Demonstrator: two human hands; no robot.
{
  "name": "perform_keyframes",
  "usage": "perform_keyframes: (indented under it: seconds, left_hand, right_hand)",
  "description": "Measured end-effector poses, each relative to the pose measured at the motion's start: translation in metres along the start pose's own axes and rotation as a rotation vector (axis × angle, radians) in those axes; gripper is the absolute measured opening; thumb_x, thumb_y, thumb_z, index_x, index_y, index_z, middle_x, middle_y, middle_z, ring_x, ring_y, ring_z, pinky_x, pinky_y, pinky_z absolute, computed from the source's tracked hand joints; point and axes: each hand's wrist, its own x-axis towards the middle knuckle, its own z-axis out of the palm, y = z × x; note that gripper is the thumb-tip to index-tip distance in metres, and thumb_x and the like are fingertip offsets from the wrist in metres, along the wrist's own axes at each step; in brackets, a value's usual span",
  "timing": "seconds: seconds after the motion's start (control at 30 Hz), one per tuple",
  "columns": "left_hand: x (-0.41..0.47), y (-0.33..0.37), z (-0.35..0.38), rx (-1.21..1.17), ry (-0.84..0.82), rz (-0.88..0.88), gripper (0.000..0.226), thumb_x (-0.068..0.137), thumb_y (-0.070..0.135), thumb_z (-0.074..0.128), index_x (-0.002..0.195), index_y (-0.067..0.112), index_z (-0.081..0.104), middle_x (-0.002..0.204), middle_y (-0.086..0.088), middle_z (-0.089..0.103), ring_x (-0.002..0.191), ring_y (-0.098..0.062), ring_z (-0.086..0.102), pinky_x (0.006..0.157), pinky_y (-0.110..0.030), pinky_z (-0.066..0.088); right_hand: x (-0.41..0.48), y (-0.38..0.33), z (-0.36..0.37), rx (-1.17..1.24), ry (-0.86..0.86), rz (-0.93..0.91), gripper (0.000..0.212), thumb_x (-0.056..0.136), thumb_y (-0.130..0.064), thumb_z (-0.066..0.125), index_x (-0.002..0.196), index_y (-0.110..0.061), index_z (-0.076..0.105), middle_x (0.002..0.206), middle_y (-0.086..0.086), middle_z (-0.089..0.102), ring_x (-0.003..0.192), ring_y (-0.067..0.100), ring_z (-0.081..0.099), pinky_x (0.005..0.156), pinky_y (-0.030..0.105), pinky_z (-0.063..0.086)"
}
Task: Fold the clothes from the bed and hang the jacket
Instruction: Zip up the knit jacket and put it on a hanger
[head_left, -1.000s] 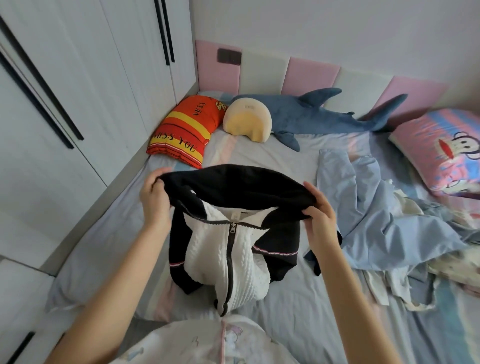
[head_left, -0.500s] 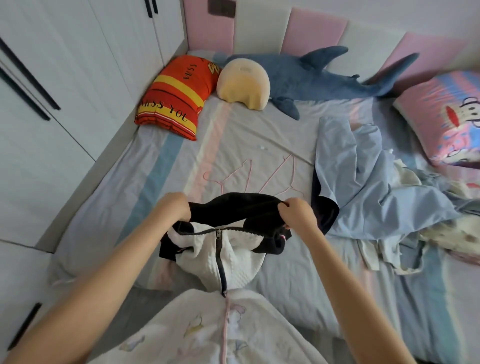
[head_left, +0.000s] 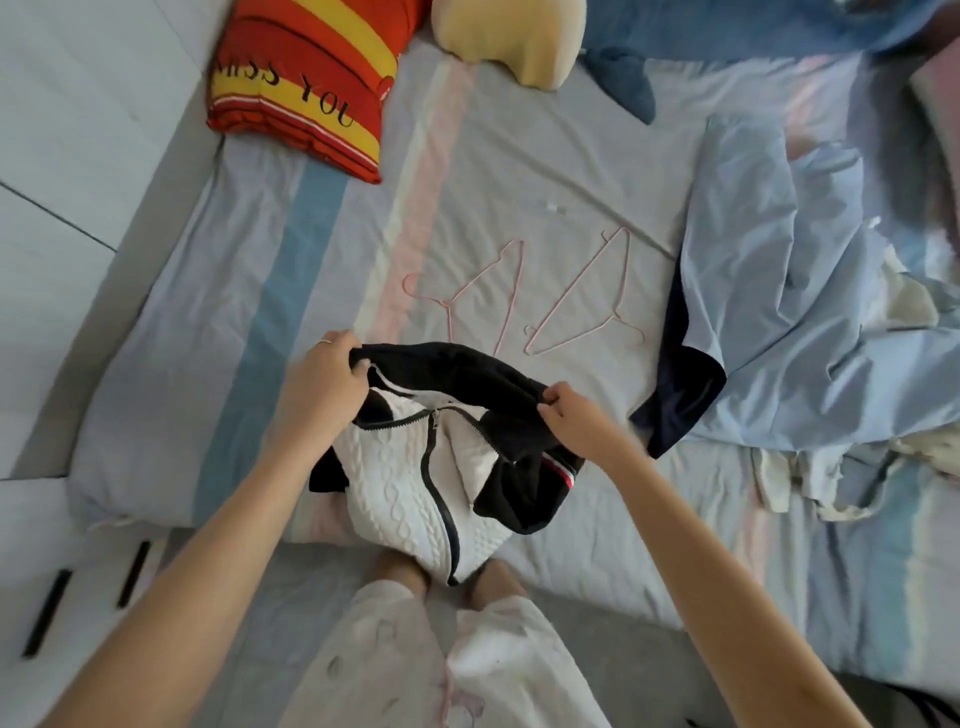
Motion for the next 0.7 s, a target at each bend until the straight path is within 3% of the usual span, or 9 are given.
perform_keyframes:
  seconds: [0.13,0.27,0.37,0.43,0.5,0.63,0.7]
  left_hand:
    - [0.028,-0.027,0.024,-0.048,0.001,-0.024,0.008,0.091,0.022,0.052,0.092,0.015,0.049,0.095,-0.009,0.055,0.088,-0.033,0.055,0.073,-0.047,0.048]
    - [0.048,-0.060,0.047,-0.145,0.008,-0.116,0.002,0.093,0.020,0.052,0.093,0.019,0.050,0.093,-0.004,0.055,0.084,-0.024,0.054,0.069,-0.041,0.046]
    - [0.053,-0.081,0.061,-0.213,0.013,-0.155,0.003,0.094,0.019,0.050,0.095,0.022,0.050,0.094,-0.003,0.055,0.085,-0.017,0.052,0.070,-0.033,0.039]
    - [0.051,-0.092,0.068,-0.245,0.014,-0.177,0.005,0.094,0.020,0.050,0.097,0.024,0.050,0.097,0.000,0.054,0.085,-0.012,0.049,0.074,-0.027,0.035]
    - [0.048,-0.102,0.072,-0.274,0.021,-0.209,0.005,0.094,0.019,0.051,0.098,0.022,0.051,0.097,-0.001,0.055,0.086,-0.011,0.048,0.074,-0.024,0.033]
    - [0.042,-0.103,0.071,-0.323,0.016,-0.265,0.007,0.093,0.014,0.053,0.100,0.013,0.056,0.094,-0.002,0.058,0.089,-0.017,0.053,0.076,-0.030,0.038]
    - [0.038,-0.099,0.068,-0.351,-0.012,-0.291,0.006,0.093,0.013,0.051,0.097,0.009,0.055,0.089,-0.001,0.057,0.088,-0.020,0.054,0.076,-0.034,0.040]
  right_hand:
    - [0.094,-0.034,0.011,0.245,0.073,0.027,0.033,0.096,-0.013,0.040,0.128,-0.014,0.044,0.104,0.009,0.062,0.094,0.028,0.058,0.082,0.036,0.044]
    - [0.211,-0.074,0.043,0.327,0.021,0.036,0.049,0.092,-0.004,0.038,0.139,-0.017,0.034,0.096,0.011,0.054,0.083,0.025,0.053,0.072,0.030,0.040]
    - [0.288,-0.098,0.078,0.330,-0.066,0.026,0.066,0.091,-0.003,0.045,0.149,-0.019,0.018,0.124,0.019,0.045,0.099,0.027,0.053,0.077,0.025,0.040]
    - [0.321,-0.108,0.102,0.239,-0.118,0.085,0.077,0.089,-0.007,0.049,0.152,-0.029,0.009,0.139,0.019,0.031,0.115,0.030,0.049,0.093,0.032,0.044]
    - [0.336,-0.109,0.131,0.142,-0.107,0.106,0.070,0.089,-0.008,0.048,0.148,-0.033,0.019,0.127,0.015,0.035,0.115,0.031,0.048,0.100,0.037,0.042]
    - [0.309,-0.108,0.157,0.016,-0.266,-0.103,0.042,0.092,-0.003,0.042,0.132,-0.011,0.036,0.115,0.024,0.054,0.103,0.035,0.056,0.083,0.034,0.039]
    - [0.288,-0.110,0.151,-0.084,-0.173,-0.157,0.037,0.089,0.002,0.036,0.124,-0.009,0.040,0.107,0.019,0.056,0.093,0.034,0.056,0.075,0.036,0.040]
